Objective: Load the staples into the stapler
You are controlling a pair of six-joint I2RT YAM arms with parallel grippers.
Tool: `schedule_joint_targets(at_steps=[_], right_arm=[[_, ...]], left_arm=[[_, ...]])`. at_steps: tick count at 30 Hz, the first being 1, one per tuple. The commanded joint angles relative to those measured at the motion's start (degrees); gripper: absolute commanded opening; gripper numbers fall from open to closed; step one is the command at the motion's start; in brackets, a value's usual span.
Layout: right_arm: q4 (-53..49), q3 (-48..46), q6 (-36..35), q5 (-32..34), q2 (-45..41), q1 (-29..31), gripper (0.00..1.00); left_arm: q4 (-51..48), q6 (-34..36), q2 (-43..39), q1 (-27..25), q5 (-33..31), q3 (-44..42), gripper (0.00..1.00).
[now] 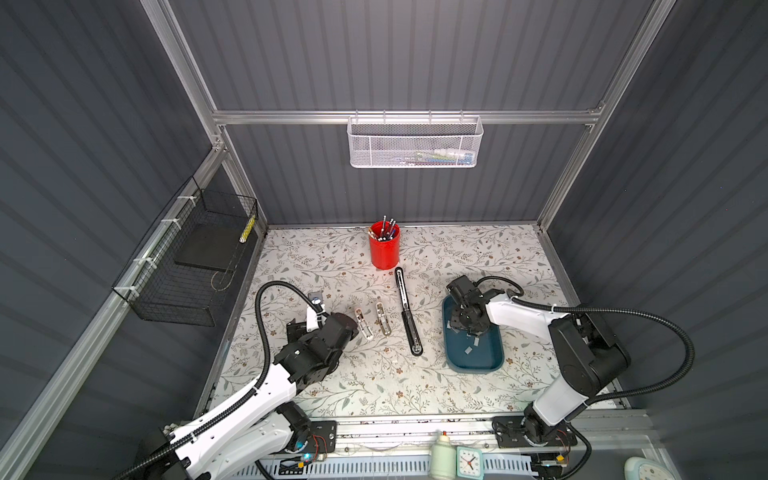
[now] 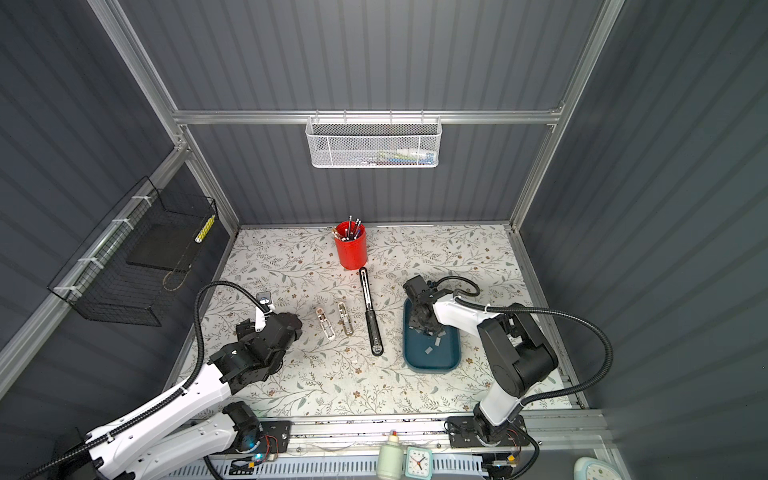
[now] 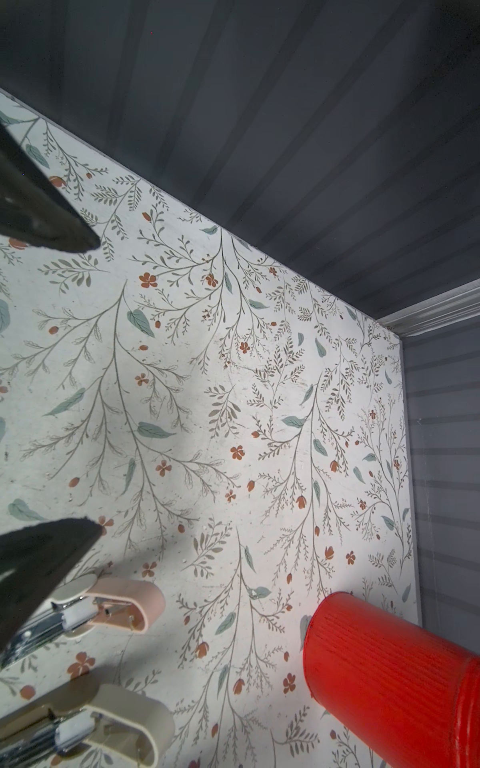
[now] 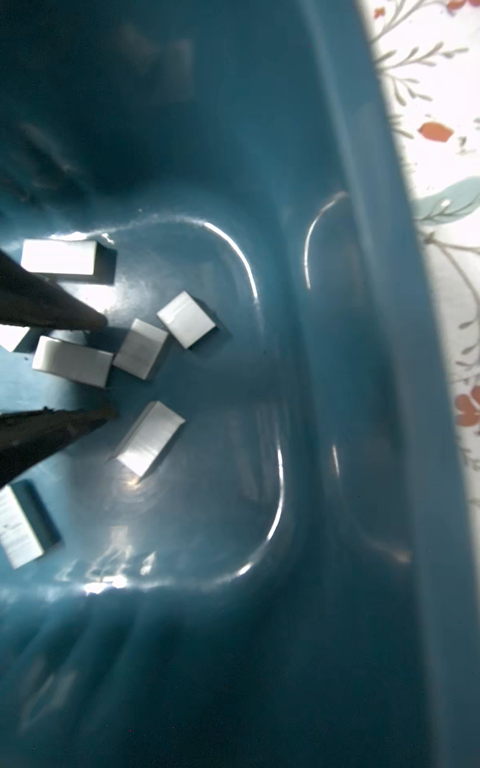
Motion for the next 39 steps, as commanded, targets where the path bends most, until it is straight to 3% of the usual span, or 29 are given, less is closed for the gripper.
schedule_joint_targets(at_steps=[1,15,29,35,39], right_arm=[[-0.21,1.20,-0.01,0.74,1.55,-0.13,0.34],[-0.47,1.26,-0.59,-0.92,3.37,-0.13,0.21],[0.32,-0.81,-0.85,-1.33,1.47,-0.19,0.15],[0.14,-2.15,-2.01,-1.33,-3.94,0.02,0.13],[1.47,-4.83,-3.60,-1.05,-10.36,0.40,0.12]], left_arm=[[-0.61,-0.63,-0.91,0.01,-1.16,0.51,1.00],[-0.42,-0.34,0.01,0.04,-0.96,0.88,1.00],[-0.50,-0.45,-2.84,-0.01,-0.87,-0.18,1.00],[-0.29,0.01,-2.35,0.02,-0.69,-0.04,1.00],[0.90,-0.11,-3.79,0.01,6.16,-0.51,1.00]])
